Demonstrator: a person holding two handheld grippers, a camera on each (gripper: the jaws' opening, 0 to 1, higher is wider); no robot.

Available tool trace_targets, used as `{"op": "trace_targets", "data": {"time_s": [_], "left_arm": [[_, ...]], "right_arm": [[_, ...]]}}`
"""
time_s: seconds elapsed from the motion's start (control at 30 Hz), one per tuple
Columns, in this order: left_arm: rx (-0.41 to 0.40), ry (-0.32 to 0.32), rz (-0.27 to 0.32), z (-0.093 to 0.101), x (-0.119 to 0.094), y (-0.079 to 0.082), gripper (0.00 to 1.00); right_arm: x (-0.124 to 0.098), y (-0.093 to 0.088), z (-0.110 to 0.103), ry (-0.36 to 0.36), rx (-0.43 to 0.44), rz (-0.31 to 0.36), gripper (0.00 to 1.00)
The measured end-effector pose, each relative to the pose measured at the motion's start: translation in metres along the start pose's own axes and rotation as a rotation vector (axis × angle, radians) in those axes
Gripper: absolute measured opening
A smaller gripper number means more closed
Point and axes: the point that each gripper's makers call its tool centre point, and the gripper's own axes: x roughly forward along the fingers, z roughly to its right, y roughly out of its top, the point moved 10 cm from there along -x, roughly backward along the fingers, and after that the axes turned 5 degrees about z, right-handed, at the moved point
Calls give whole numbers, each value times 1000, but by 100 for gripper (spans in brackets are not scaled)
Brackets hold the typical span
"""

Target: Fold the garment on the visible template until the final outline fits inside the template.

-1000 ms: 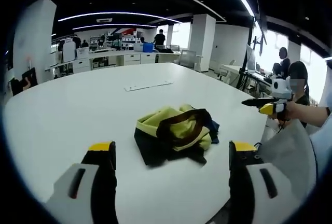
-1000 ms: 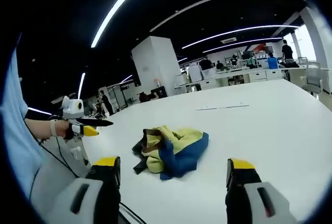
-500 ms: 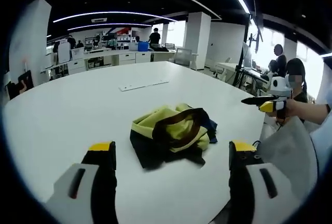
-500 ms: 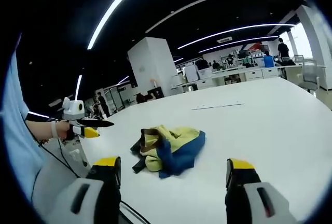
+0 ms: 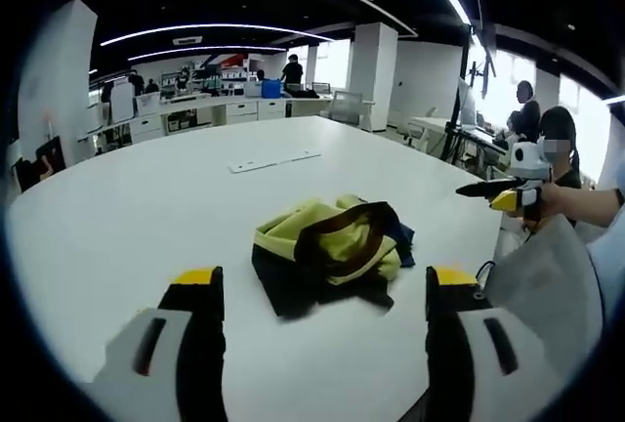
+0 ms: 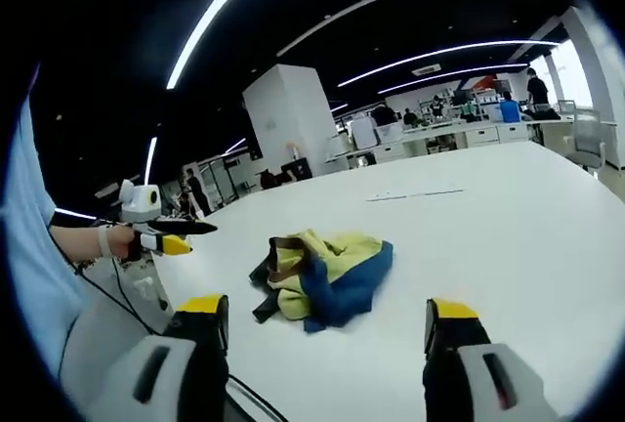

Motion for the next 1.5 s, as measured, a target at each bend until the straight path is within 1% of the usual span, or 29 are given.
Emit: {"op": "trace_targets", "data": {"time_s": [0.03,0.07,0.17,0.33,0.4,0.47,0.5,0.6,0.63,0.73,0.83,0.87,0.97,1.07,1.23,1.37,1.43,1.5], "left_arm": [[-1,0,5,0,0,0,75],[-12,0,18,0,1,1,75],[-24,0,23,0,1,0,76],[-12,13,9,-1,2,-2,74],[-15,12,10,-1,2,-2,71],[-21,21,9,-2,1,-3,63],[-23,24,13,-3,0,-3,62],[-40,41,33,-7,-2,-3,66],[-45,42,35,-8,-3,-4,65],[-42,47,48,-10,-6,-4,57],[-37,51,54,-12,-6,-5,55],[-41,62,55,-13,-5,-7,53],[-47,49,56,-13,-4,-10,55],[-41,43,46,-12,-1,-14,57],[-23,19,35,-16,3,-18,61],[-31,-5,34,-20,7,-21,66],[-31,-12,29,-23,11,-23,65],[-29,-16,24,-25,14,-25,61]], "right_arm": [[0,0,0,1,1,-2,82],[0,0,0,3,0,-4,82],[1,0,0,5,-3,-10,82],[1,-1,1,6,-2,-20,82],[2,-1,0,8,-2,-21,82],[3,-1,0,9,-4,-26,82],[3,-1,0,9,-8,-29,82],[6,-2,-1,14,-6,-38,82],[7,-2,-2,16,-7,-43,82],[10,-3,-4,23,-13,-57,82],[15,-3,-6,33,-22,-75,82],[17,-2,-7,40,-29,-85,82],[23,0,-9,55,-52,-114,82],[29,4,-10,63,-73,-129,81],[39,12,-5,63,-106,-151,78],[44,15,0,52,-131,-177,77],[47,16,1,49,-147,-199,74],[51,16,3,46,-160,-212,74]]}}
